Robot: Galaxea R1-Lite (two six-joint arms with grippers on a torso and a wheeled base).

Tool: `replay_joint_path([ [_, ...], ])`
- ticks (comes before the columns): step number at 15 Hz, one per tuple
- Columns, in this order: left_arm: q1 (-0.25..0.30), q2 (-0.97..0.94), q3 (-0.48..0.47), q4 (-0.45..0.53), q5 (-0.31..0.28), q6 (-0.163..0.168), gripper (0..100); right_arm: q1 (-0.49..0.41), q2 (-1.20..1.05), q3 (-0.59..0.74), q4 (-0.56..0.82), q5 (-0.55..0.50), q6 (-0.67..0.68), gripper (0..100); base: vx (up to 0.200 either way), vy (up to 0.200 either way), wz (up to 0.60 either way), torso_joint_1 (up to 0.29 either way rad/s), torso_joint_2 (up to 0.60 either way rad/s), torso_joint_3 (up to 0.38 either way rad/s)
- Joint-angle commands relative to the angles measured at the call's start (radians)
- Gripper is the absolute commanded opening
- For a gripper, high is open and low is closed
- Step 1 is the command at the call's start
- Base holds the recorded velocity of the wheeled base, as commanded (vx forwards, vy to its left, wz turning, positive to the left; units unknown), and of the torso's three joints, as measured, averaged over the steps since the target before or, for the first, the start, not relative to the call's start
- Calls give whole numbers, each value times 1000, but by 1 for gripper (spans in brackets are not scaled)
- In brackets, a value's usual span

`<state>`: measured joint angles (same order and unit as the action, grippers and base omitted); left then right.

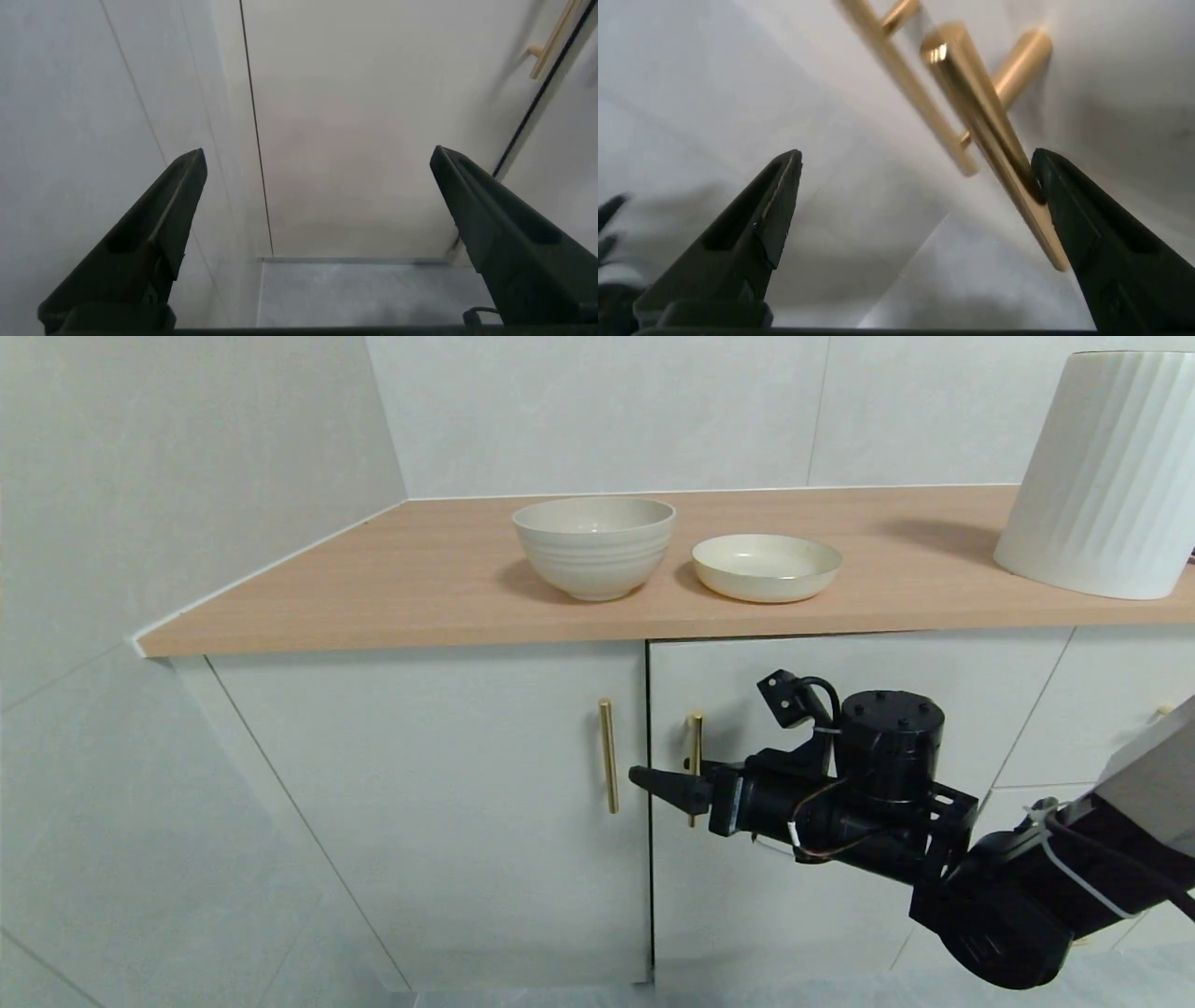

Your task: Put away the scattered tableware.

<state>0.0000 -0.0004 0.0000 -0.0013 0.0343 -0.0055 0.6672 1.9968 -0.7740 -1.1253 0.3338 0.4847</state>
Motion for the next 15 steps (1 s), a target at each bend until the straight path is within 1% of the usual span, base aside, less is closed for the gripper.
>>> replay_joint_path([
  [1, 2, 0, 0, 0, 1, -1, 100, 2, -69, 38, 2, 65, 34, 100, 0, 0, 0, 0, 0, 0],
  [3, 0, 0, 0, 0, -1, -1, 100, -3, -110, 65, 4, 136, 61, 100, 0, 0, 0, 0, 0, 0],
  [6, 0, 0, 0, 0, 1, -1, 100, -17, -145, 94, 18, 192, 63, 100, 0, 0, 0, 0, 0, 0],
  [8, 0, 0, 0, 0, -1, -1, 100, -37, -164, 113, 21, 252, 69, 100, 0, 0, 0, 0, 0, 0],
  [10, 0, 0, 0, 0, 1, -1, 100, -43, -199, 113, 79, 298, 107, 100, 0, 0, 0, 0, 0, 0],
  [12, 0, 0, 0, 0, 1, -1, 100, -51, -214, 111, 110, 315, 109, 100, 0, 0, 0, 0, 0, 0],
  [15, 0, 0, 0, 0, -1, 1, 100, -55, -216, 111, 111, 317, 109, 100, 0, 0, 0, 0, 0, 0],
])
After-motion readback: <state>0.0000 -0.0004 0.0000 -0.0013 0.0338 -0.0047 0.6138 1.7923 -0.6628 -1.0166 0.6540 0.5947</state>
